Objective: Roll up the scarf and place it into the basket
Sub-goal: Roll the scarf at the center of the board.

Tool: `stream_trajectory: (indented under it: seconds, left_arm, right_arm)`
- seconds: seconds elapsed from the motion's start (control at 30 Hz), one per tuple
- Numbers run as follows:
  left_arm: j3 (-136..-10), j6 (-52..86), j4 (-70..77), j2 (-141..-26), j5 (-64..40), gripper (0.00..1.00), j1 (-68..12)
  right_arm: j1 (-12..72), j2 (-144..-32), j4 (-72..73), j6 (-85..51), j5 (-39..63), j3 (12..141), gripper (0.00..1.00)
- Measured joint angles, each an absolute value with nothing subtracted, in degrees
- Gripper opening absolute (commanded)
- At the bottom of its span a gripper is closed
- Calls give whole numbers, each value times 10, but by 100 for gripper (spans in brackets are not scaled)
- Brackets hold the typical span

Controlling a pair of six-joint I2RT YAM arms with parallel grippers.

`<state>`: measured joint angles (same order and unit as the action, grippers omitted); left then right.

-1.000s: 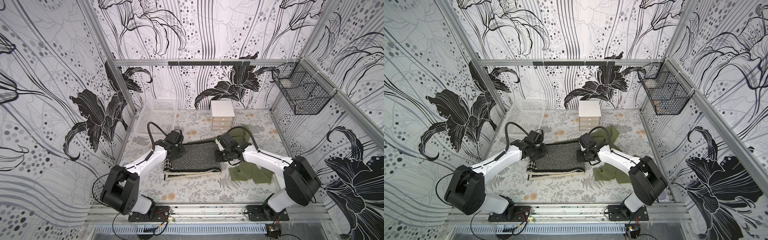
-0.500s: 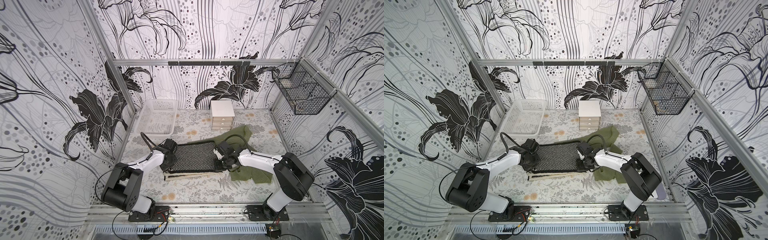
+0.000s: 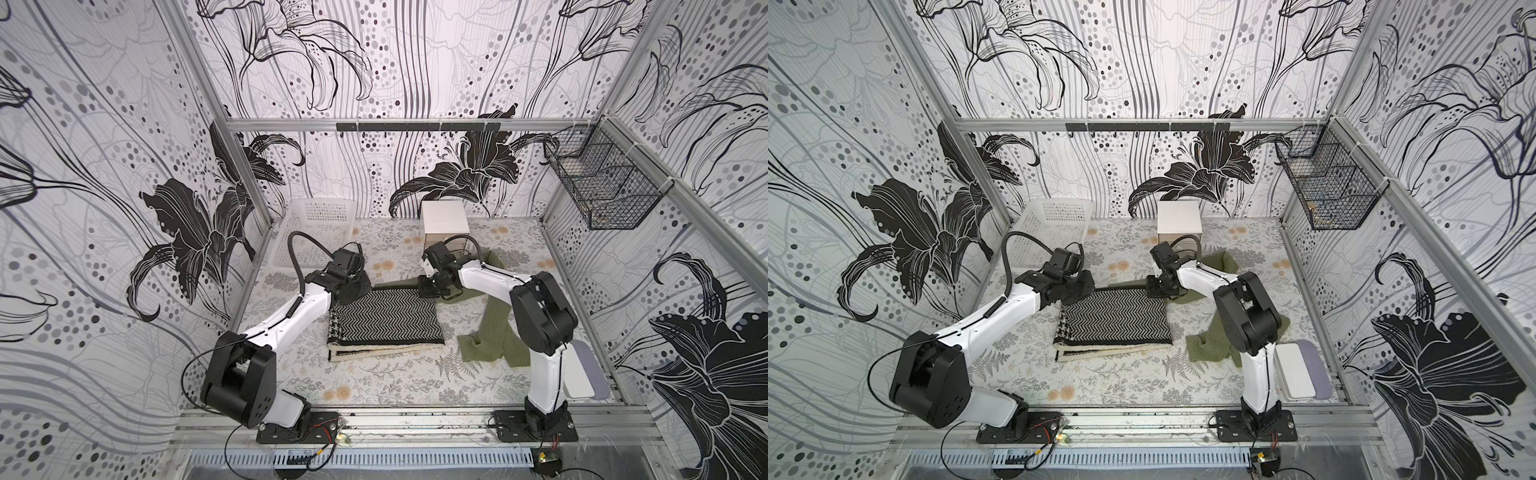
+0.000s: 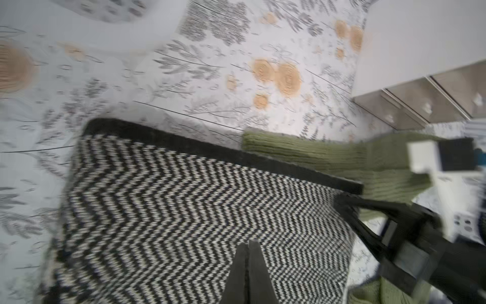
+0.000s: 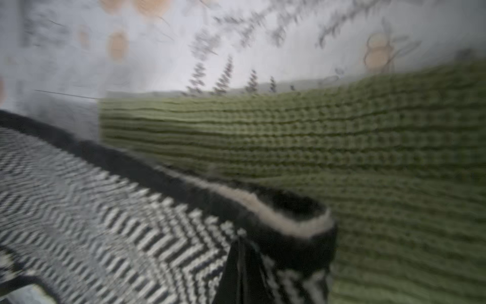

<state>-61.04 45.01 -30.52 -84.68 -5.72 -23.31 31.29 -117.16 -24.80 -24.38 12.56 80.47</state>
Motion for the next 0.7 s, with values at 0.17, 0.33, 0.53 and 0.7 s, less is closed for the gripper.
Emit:
stream_trajectory:
  seconds: [0.17, 0.33, 0.53, 0.7]
  left_arm:
    - [-636, 441, -272, -893, -83, 0, -287]
    - [-666, 434, -244, -954, -102, 0, -321]
    - [-684, 434, -210, -1008, -121, 0, -335]
    - [-686, 437, -189, -1034, -130, 0, -340]
  right_arm:
    - [306, -1181, -238, -244, 142, 832, 0]
    - [299, -1129, -243, -242, 125, 802, 19]
    - [288, -998, -244, -231, 113, 708, 38]
    - [287, -974, -226, -232, 131, 624, 39]
